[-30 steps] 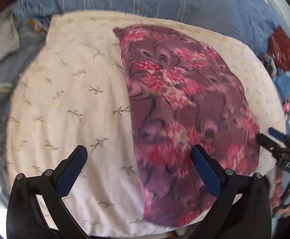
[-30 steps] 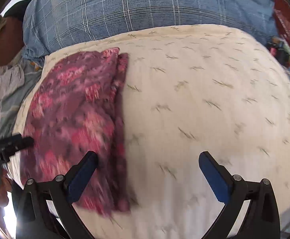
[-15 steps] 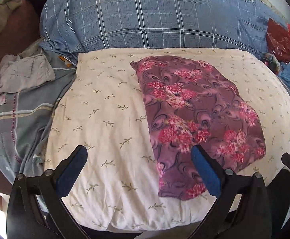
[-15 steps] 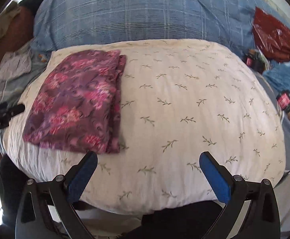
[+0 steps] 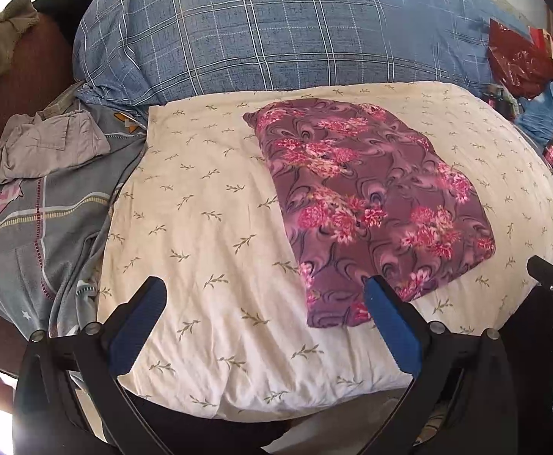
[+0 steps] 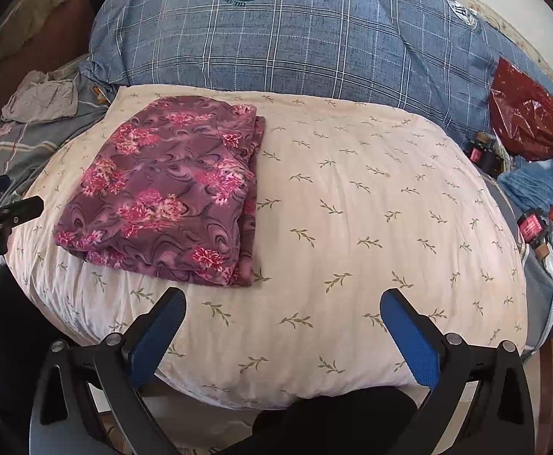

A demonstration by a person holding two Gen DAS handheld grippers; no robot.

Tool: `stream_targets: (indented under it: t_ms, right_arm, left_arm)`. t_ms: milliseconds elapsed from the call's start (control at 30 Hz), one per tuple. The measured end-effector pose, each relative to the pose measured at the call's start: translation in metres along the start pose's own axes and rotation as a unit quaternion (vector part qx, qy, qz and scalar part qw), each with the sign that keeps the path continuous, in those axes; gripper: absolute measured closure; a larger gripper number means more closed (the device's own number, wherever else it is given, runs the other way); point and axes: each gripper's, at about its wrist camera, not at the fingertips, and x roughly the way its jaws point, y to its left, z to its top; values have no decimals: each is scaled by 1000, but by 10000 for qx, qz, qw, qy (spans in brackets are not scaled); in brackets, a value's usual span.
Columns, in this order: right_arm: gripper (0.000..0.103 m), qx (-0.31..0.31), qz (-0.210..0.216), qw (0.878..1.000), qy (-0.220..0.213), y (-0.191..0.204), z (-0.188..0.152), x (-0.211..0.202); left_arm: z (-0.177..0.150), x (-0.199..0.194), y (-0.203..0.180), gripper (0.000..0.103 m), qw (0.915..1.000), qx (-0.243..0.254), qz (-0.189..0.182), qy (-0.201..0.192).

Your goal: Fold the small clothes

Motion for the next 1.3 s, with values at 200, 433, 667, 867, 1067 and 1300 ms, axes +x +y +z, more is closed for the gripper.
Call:
stream_targets:
  t_ms: [200, 433, 667, 867, 1067, 1300]
  right_arm:
    - [0, -156, -90, 9997, 161, 7, 1, 6]
    - [0, 78, -60, 9997, 229, 4, 7, 10]
    - [0, 38, -147, 9994, 317, 4, 3, 12]
    - [0, 74, -139, 9992, 365, 1, 2, 14]
    - [0, 132, -140, 9993, 335, -1, 4, 17]
    - [0, 75, -124, 9990, 416, 6, 5, 25]
  left_arm:
    - [-3, 1, 9, 0, 9998, -109, -59, 154]
    - [-4, -2, 13, 0, 9989, -229, -368, 176]
    - [-4, -1, -3, 0, 9977, -69, -643, 208]
    - [-7, 2, -10, 0, 9969, -85, -723, 291]
    - [-9, 7, -9, 0, 9961, -145, -773, 402]
    - [-15, 8, -11, 0, 9965, -36, -717, 432]
